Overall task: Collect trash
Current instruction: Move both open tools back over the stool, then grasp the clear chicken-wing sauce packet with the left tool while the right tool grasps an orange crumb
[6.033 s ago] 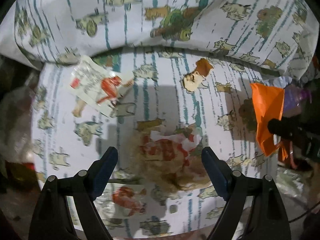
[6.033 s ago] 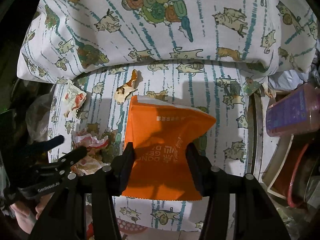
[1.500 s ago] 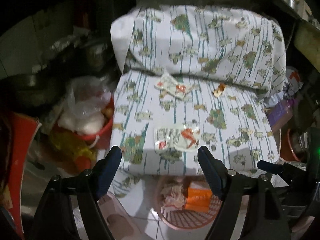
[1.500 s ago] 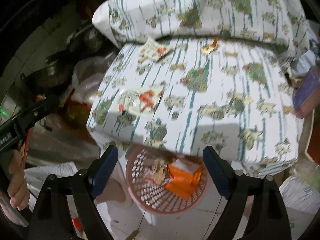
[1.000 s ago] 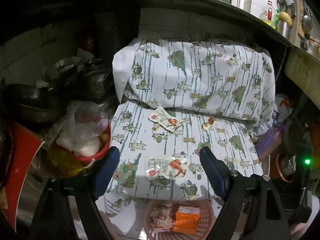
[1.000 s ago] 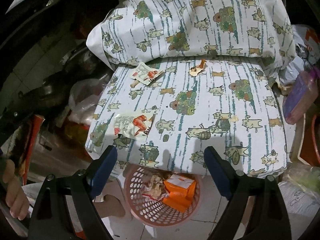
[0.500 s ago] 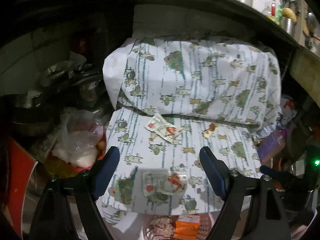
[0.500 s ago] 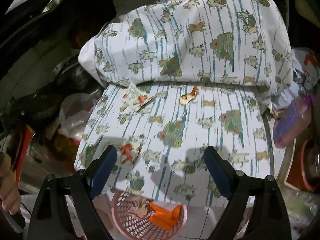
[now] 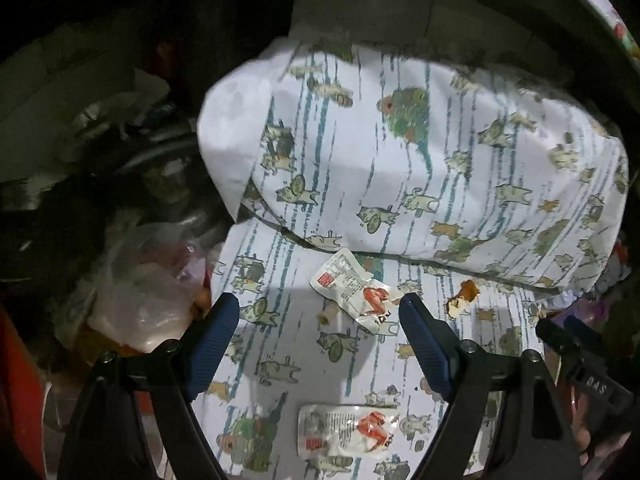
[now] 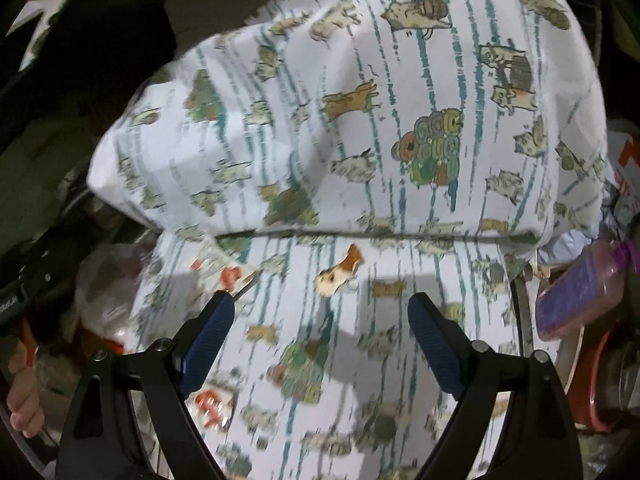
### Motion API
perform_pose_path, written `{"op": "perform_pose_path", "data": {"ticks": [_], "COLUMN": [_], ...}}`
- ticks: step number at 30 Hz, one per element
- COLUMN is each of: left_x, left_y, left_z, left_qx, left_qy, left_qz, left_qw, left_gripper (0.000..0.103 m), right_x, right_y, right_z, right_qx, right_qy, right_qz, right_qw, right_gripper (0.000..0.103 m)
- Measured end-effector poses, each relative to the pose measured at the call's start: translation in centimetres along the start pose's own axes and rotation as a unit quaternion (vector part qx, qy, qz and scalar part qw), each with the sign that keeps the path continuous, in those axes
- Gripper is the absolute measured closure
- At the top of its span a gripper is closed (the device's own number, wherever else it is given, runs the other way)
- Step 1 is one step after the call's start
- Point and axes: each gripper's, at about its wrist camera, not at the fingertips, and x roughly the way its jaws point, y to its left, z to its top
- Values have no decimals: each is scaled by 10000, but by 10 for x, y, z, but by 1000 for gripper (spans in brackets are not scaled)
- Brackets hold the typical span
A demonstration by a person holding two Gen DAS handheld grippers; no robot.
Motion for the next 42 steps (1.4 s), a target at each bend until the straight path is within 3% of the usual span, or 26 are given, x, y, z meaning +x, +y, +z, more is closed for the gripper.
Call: {"op": "perform_pose_path", "data": {"ticks": [7, 12, 17, 22, 25, 28, 31, 42], "left_x": [63, 112, 134, 153, 171, 179, 187, 227], "left_y": [0, 3, 11, 17, 14, -1, -13, -16], "left_z": [31, 21, 17, 10, -2, -8, -9, -6], "left_qx": [-73, -209, -512, -727, -1051, -877, -865, -1684], "left_qy": [324, 957, 1161, 1368, 1787, 1864, 1922, 2021], "left_qz": [26, 32, -11, 35, -289, -272, -346, -179], "left_qw": [9994, 9952, 9919, 9879, 9778, 9782, 9769, 9646], "left_gripper": [19, 19, 19, 19, 19, 19, 19, 19], "right_x": [56, 91, 129, 148, 162, 169, 169, 151], "right_y": [-14, -14, -17, -30, -37, -40, -42, -49], "right_z": [28, 29, 21, 21, 16, 13, 13, 12], "right_qx": [560, 459, 552, 734, 820, 927, 998, 910], "right_qy": [136, 227, 549, 489, 850, 1087, 1179, 1353], "right_qz": [-244, -443, -688, -1127, -1068, -921, -710, -284], "right_qw": [9980, 9977, 9946, 9897, 9872, 9854, 9854, 9862], "right_gripper": [15, 16, 16, 22, 40, 61, 89, 91]}}
